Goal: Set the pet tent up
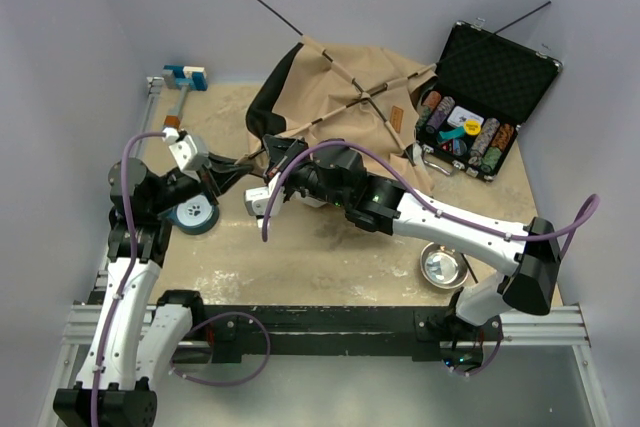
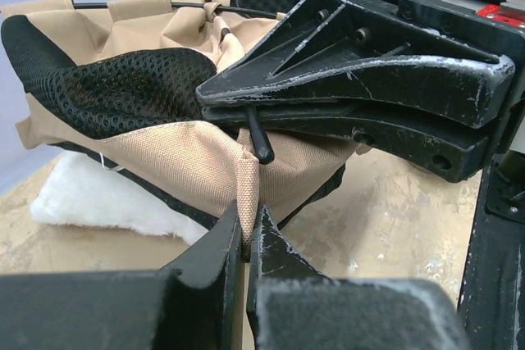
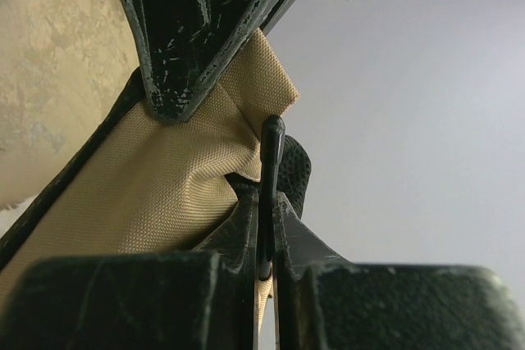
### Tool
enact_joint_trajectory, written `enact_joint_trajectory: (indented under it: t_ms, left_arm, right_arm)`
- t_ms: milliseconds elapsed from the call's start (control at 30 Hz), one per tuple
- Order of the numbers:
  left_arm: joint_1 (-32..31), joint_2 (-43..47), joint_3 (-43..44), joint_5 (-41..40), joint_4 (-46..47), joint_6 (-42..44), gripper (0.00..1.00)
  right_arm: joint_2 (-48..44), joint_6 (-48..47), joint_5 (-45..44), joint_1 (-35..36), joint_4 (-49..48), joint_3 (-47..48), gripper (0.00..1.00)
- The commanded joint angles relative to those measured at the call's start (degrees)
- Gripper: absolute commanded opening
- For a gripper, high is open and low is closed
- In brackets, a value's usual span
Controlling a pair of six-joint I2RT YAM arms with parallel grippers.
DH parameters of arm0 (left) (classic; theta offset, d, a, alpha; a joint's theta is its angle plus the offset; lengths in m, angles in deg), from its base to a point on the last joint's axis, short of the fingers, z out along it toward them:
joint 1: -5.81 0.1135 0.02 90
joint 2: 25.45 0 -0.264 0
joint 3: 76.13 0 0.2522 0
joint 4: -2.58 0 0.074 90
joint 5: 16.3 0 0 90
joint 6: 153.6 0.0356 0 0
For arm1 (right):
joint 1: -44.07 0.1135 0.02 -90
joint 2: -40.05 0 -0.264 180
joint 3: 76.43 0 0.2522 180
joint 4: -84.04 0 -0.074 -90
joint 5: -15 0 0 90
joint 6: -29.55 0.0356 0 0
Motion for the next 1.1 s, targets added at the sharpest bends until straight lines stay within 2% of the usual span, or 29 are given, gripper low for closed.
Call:
enact_joint_trajectory:
  t_ms: [0, 333, 1067]
  left_arm:
    - [-0.28, 1.31, 1.23, 2.29, 0.59, 3.01, 0.0]
    - [-0.37, 1.31, 0.53, 3.25, -0.82, 7.32, 0.0]
    - [-1.77, -0.54, 2.11, 1.76, -0.82, 5.65, 0.0]
  right_arm:
    - [-0.29, -1.22, -4.09, -0.34, -2.83, 0.35, 0.0]
    - [-0.81, 0.36, -3.3, -0.43, -3.28, 0.26, 0.0]
    - [-0.28, -3.68, -2.16, 0.8, -0.9, -0.44, 0.0]
